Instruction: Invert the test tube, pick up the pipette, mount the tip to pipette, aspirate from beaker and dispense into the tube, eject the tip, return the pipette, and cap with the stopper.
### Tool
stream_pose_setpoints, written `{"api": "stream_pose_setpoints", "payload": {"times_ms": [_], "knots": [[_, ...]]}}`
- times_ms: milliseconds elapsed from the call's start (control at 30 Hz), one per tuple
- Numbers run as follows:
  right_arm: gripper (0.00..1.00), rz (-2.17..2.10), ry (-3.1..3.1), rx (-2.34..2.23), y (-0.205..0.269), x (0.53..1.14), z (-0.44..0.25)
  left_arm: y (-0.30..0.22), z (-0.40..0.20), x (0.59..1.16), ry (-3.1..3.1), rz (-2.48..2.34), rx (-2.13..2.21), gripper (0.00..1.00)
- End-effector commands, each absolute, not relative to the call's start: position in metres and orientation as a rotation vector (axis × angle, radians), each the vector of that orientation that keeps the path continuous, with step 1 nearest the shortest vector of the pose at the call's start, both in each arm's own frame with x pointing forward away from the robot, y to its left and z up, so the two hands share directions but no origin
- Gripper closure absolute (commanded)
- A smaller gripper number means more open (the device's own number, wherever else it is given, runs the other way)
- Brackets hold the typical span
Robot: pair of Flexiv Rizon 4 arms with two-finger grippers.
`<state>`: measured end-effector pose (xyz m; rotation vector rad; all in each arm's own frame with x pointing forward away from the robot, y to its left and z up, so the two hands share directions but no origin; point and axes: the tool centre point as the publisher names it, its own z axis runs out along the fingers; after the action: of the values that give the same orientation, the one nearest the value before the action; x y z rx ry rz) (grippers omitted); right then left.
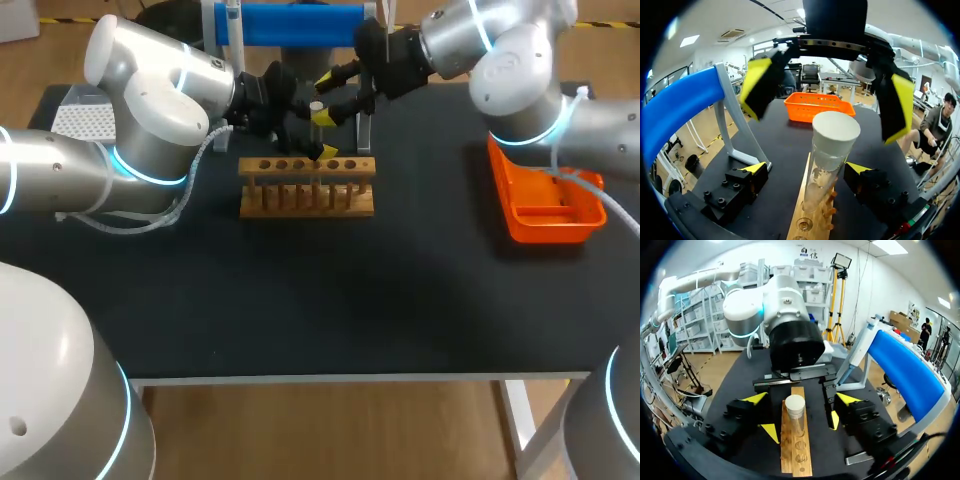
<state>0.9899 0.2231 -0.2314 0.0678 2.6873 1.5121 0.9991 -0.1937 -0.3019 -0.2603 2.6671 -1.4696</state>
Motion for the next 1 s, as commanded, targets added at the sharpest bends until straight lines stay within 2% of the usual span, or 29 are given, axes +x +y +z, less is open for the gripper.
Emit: {"api": "stream_pose_setpoints", "payload": {"times_ms": [33,567,600,633,667,700,733,1000], "knots": [[0.00,1.591,2.632,0.050,0.211,0.987,-0.226,-0.193,-0.302,1.000,2.671,-1.471,-0.258,0.00],[0.00,2.043,2.413,-0.069,0.200,0.981,-0.203,-0.193,-0.302,1.000,2.671,-1.471,-0.258,0.00],[0.16,2.059,2.408,-0.070,0.201,0.981,-0.203,-0.193,-0.302,1.000,2.671,-1.471,-0.258,0.00],[0.49,2.087,2.402,-0.069,0.202,0.981,-0.202,-0.193,-0.302,1.000,2.671,-1.471,-0.258,0.00],[0.60,2.107,2.391,-0.065,0.202,0.981,-0.201,-0.193,-0.302,1.000,2.671,-1.471,-0.258,0.00],[0.75,2.123,2.385,-0.061,0.203,0.981,-0.201,-0.193,-0.302,1.000,2.671,-1.471,-0.258,0.00],[1.00,2.149,2.376,-0.061,0.204,0.981,-0.200,-0.193,-0.302,1.000,2.671,-1.471,-0.258,0.00],[1.00,2.264,2.317,-0.075,0.209,0.981,-0.195,-0.193,-0.302,1.000,2.671,-1.471,-0.258,0.00]]}}
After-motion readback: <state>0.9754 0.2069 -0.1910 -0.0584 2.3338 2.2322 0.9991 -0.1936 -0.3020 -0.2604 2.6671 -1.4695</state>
